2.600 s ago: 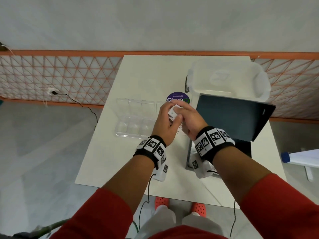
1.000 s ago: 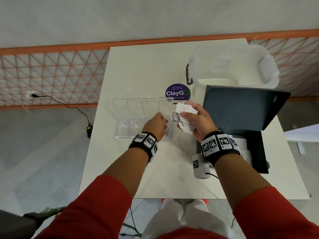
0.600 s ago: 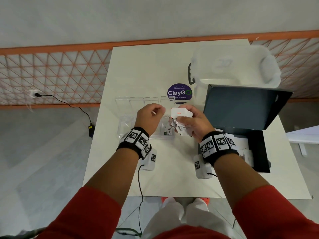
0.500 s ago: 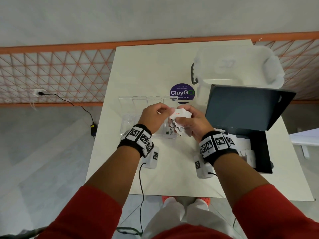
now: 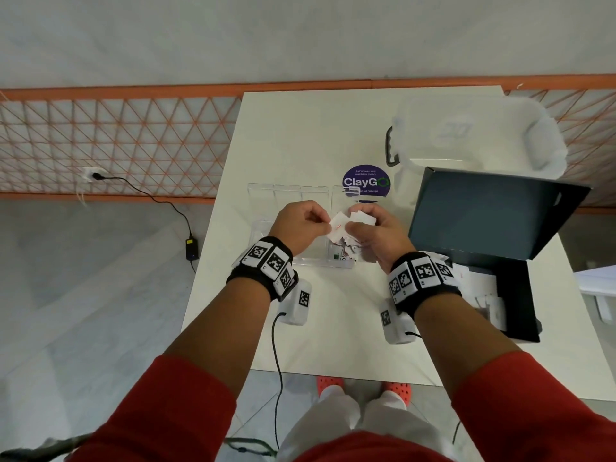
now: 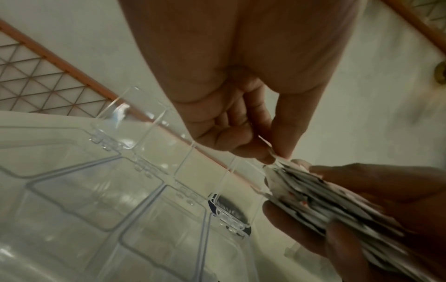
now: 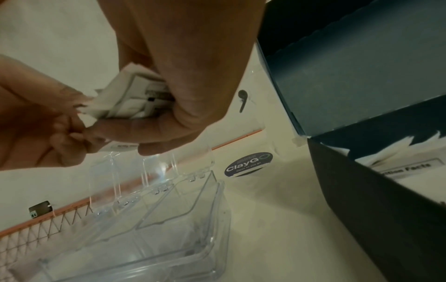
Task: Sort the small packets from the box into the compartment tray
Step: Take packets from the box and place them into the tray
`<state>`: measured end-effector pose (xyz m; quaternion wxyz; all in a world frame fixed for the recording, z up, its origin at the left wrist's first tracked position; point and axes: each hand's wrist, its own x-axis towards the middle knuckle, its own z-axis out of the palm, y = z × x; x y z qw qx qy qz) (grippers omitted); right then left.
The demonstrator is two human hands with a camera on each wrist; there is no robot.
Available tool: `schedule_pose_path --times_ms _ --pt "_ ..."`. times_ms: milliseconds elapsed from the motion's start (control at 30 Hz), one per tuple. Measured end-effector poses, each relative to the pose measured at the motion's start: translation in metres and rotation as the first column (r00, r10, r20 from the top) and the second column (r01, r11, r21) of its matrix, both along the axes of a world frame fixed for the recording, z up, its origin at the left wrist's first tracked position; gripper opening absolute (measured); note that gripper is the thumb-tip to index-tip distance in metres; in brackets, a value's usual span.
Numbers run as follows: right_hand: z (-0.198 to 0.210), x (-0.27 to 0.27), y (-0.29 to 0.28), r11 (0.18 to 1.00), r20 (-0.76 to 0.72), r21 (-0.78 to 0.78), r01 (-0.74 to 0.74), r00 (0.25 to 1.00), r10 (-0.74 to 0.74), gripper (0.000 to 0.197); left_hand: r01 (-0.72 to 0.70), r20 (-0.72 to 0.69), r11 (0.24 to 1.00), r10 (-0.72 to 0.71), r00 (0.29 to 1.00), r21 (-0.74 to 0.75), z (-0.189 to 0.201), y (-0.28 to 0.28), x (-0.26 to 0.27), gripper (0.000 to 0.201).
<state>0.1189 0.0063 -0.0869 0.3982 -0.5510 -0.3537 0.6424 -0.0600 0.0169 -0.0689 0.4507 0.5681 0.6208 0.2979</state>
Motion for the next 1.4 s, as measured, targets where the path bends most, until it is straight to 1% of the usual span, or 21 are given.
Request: schedule_pose_path --times_ms 133,167,233,300,367,433,600,667,733,833,933,1000,1033,1067,1133,1167,1200,1233,1267,1300,1400 --pt "-0.002 0.0 0.004 1.0 0.019 -0.007 0.009 1.0 -0.008 0.028 0.098 0.03 0.994 -0.097 0.995 -0.042 -0.001 -0.001 -0.006 0.034" --pt "-0.003 0.0 0.004 1.0 0.023 -0.004 0.009 1.0 -0.009 0.028 0.101 0.022 0.994 -0.1 0.995 -0.046 -0.002 -0.001 -0.008 0.034" --pt "-0.004 0.001 0.006 1.0 0.022 0.012 0.027 0.999 -0.027 0.027 0.041 0.002 0.998 -0.041 0.999 -0.037 -0.006 0.002 -0.013 0.028" --pt "-0.006 0.002 0.007 0.998 0.002 0.028 0.056 0.998 -0.056 0.025 -0.021 -0.047 1.0 0.02 0.999 -0.022 -0.013 0.005 -0.018 0.02" --pt "-0.007 0.004 0.009 0.997 -0.014 0.031 0.074 0.997 -0.074 0.024 -0.015 -0.169 1.0 0.012 0.986 -0.016 -0.022 0.006 -0.022 0.014" --pt "-0.009 0.006 0.009 0.996 -0.024 0.025 0.081 0.996 -0.081 0.024 0.026 -0.289 0.999 -0.03 0.957 -0.019 -0.031 0.007 -0.021 0.011" --pt "-0.011 0.005 0.011 0.996 -0.037 0.015 0.088 0.995 -0.087 0.022 0.108 -0.468 0.992 -0.127 0.874 -0.068 -0.047 0.007 -0.013 0.018" --pt "-0.011 0.004 0.012 0.996 -0.038 0.013 0.092 0.995 -0.092 0.022 0.173 -0.536 0.98 -0.2 0.82 -0.1 -0.051 0.008 -0.009 0.021" --pt "-0.012 0.003 0.013 0.996 -0.04 0.014 0.087 0.995 -0.086 0.022 0.245 -0.608 0.96 -0.278 0.744 -0.138 -0.055 0.01 -0.006 0.025" --pt "-0.014 0.003 0.015 0.996 -0.036 0.022 0.082 0.996 -0.081 0.022 0.327 -0.669 0.926 -0.366 0.647 -0.191 -0.06 0.013 -0.003 0.027" --pt "-0.015 0.001 0.015 0.997 -0.059 0.021 0.072 0.996 -0.071 0.022 0.345 -0.706 0.925 -0.35 0.615 -0.158 -0.063 0.01 -0.003 0.025" --pt "-0.015 0.0 0.014 0.998 -0.076 0.019 0.065 0.995 -0.064 0.022 0.322 -0.725 0.942 -0.29 0.625 -0.099 -0.061 0.008 -0.004 0.025" --pt "-0.015 -0.001 0.013 0.998 -0.077 0.018 0.058 0.995 -0.057 0.023 0.304 -0.714 0.95 -0.257 0.651 -0.065 -0.059 0.007 -0.005 0.026" --pt "-0.015 -0.001 0.013 0.999 -0.074 0.015 0.049 0.996 -0.048 0.023 0.28 -0.679 0.96 -0.22 0.701 -0.022 -0.054 0.006 -0.006 0.024" --pt "-0.014 -0.002 0.011 0.999 -0.085 0.012 0.032 0.996 -0.031 0.024 0.192 -0.515 0.977 -0.119 0.849 0.092 -0.042 0.004 -0.009 0.019" --pt "-0.013 -0.003 0.01 1.0 -0.086 0.013 0.026 0.996 -0.024 0.024 0.121 -0.381 0.984 -0.062 0.923 0.134 -0.034 0.002 -0.009 0.015" --pt "-0.012 -0.004 0.009 1.0 -0.073 0.013 0.019 0.997 -0.018 0.024 0.05 -0.229 0.988 -0.015 0.973 0.147 -0.027 -0.001 -0.008 0.012" --pt "-0.011 -0.004 0.008 1.0 -0.055 0.01 0.008 0.998 -0.007 0.023 0.0 -0.083 0.991 0.011 0.997 0.135 -0.02 -0.005 -0.006 0.012" --pt "-0.011 -0.005 0.007 1.0 -0.042 0.005 -0.009 0.999 0.009 0.022 -0.016 0.032 0.994 0.013 0.999 0.11 -0.014 -0.009 -0.003 0.017" --pt "-0.01 -0.005 0.005 1.0 -0.036 0.0 -0.027 0.999 0.027 0.019 0.004 0.082 0.996 -0.011 0.997 0.092 -0.009 -0.012 0.0 0.026" --pt "-0.007 -0.01 0.002 0.998 -0.075 -0.015 -0.061 0.995 0.06 0.011 0.116 -0.012 0.987 -0.116 0.993 0.114 -0.007 -0.019 0.01 0.047"
